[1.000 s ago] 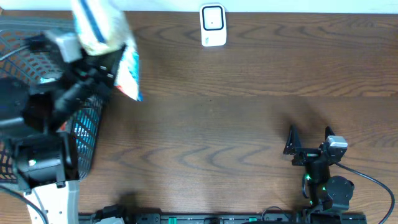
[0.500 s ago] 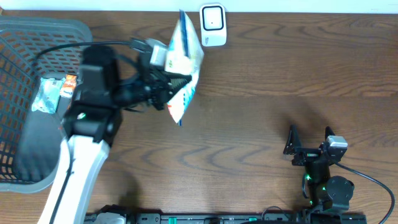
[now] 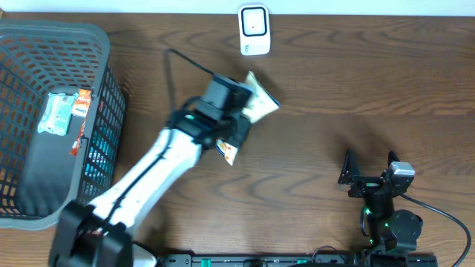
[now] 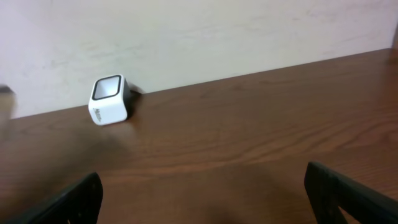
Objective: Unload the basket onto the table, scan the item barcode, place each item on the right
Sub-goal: 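Lift the yellow snack bag out and carry it toward the scanner, then hold the yellow bag in front of the white scanner, turning it, then release the yellow bag onto the table and withdraw the left gripper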
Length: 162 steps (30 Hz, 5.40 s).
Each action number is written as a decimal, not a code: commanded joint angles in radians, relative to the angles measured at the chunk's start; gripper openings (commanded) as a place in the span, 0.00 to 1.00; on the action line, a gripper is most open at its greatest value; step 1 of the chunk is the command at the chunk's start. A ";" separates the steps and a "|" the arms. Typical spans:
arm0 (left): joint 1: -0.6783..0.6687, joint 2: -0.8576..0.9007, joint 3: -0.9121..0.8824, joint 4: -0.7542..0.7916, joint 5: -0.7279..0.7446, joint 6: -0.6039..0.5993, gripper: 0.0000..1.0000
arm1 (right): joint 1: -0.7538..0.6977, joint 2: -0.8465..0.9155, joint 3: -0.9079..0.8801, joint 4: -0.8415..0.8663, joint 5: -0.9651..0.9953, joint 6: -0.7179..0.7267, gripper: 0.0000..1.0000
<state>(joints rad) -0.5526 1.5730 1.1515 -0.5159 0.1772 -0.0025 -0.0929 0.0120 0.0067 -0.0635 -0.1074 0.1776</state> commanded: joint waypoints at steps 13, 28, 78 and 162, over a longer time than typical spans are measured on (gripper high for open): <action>-0.117 0.179 0.011 0.057 -0.319 0.062 0.13 | 0.006 -0.005 -0.001 -0.004 0.004 -0.007 0.99; -0.117 0.113 0.012 0.114 -0.361 0.062 1.00 | 0.006 -0.005 -0.001 -0.004 0.004 -0.007 0.99; -0.061 -0.086 -0.087 0.265 -0.071 -0.261 0.07 | 0.006 -0.005 -0.001 -0.004 0.004 -0.007 0.99; 0.032 -0.361 -0.100 0.327 -0.032 -0.224 0.99 | 0.006 -0.005 -0.001 -0.004 0.004 -0.007 0.99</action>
<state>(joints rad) -0.5190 1.3308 1.0481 -0.1596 0.1974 -0.3038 -0.0929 0.0120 0.0063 -0.0635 -0.1074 0.1780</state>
